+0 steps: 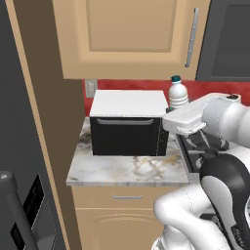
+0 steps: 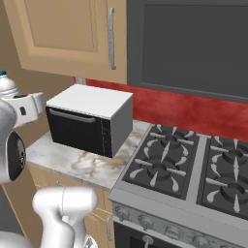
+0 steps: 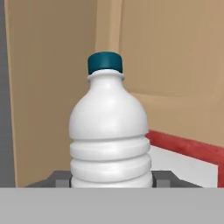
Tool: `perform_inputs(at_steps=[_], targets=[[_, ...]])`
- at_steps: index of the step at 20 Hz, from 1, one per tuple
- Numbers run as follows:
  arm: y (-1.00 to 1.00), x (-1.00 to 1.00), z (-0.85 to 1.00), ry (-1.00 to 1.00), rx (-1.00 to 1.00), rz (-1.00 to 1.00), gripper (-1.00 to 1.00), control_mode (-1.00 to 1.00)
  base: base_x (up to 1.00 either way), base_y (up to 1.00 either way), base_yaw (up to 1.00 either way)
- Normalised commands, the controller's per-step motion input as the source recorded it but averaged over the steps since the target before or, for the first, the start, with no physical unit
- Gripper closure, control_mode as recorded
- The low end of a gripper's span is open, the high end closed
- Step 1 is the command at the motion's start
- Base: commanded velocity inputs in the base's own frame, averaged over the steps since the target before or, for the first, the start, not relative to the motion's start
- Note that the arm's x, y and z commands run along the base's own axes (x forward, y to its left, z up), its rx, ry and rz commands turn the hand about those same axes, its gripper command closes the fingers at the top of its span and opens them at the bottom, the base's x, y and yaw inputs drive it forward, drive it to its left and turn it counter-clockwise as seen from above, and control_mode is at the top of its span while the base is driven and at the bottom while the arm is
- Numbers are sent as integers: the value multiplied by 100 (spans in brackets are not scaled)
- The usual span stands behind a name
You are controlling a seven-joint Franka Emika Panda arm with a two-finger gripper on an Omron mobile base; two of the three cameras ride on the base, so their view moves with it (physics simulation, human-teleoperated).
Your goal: Take the bottled waters from the counter and place them in the freezer to freeze. Close the freezer door after placing the bottles.
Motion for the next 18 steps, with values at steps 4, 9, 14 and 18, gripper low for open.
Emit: perform_inputs(at_steps=[4,9,14,18], targets=[[-32,-14,-2,-12,18,7,100,-100,0,0,0],[-18,-7,-1,-3,41,5,100,-100,0,0,0],[0,-9,-11,-12,20,9,100,-100,0,0,0],[0,-16,-23,-28,7,16,100,-100,0,0,0]])
